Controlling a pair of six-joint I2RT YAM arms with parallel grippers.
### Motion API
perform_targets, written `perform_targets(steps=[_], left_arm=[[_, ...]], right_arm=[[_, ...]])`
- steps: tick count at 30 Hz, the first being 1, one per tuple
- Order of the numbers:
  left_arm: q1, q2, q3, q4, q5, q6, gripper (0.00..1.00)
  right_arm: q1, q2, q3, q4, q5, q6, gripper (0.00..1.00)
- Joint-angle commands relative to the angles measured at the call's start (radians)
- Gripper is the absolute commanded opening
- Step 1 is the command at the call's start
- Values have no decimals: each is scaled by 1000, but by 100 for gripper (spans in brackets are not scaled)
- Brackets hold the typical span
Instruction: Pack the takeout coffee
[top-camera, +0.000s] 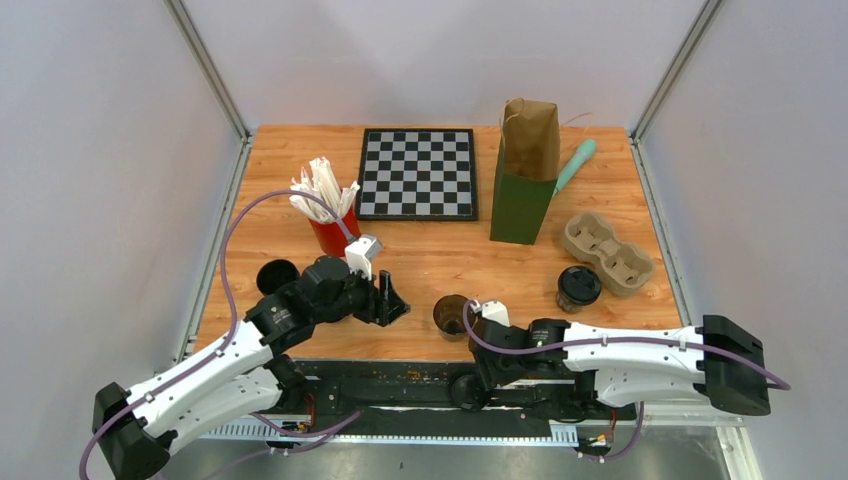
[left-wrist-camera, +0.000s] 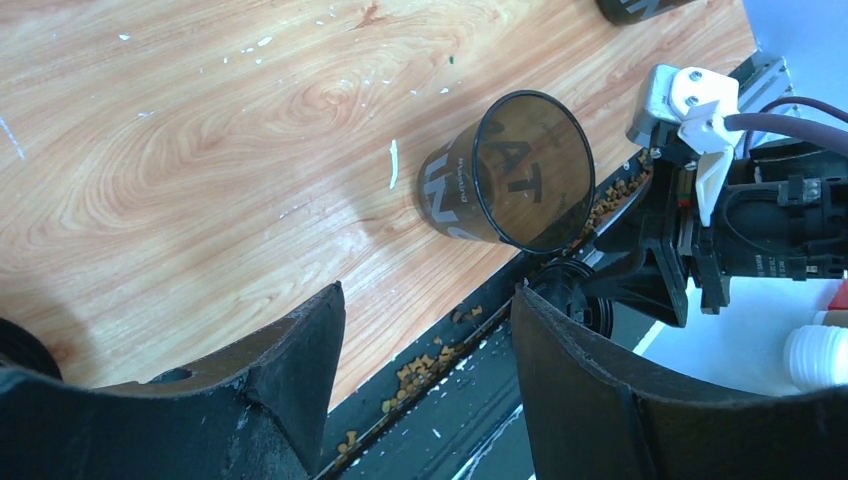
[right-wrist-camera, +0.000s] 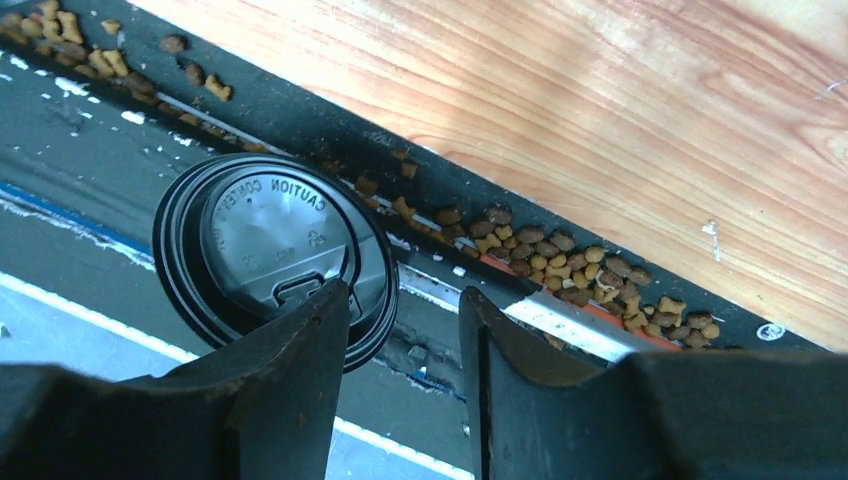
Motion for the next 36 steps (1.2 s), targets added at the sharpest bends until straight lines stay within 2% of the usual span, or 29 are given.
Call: perform_targets(steps=[1, 6, 12, 17, 26, 31, 36], left_arm=[[-4, -26, 40, -34, -34, 10, 69], [-4, -31, 64, -82, -62, 33, 69], [-4, -27, 114, -152, -80, 60, 69], [-4, -21, 175, -205, -42, 74, 68], [-4, 0, 261, -264, 84, 104, 67], [-4, 36, 274, -254, 183, 153, 58], [-4, 89, 262, -229, 224, 206, 56]], right_arm=[[5, 24, -28, 105, 21, 28, 43], [5, 70, -45, 175, -2, 11, 38], [8, 93, -18, 185, -23, -14, 14], [14, 38, 31, 133, -26, -28, 4], [16, -71, 130, 164, -35, -57, 4], [13, -24, 252, 169, 62, -136, 6], [-22, 51, 350, 207, 103, -222, 8]])
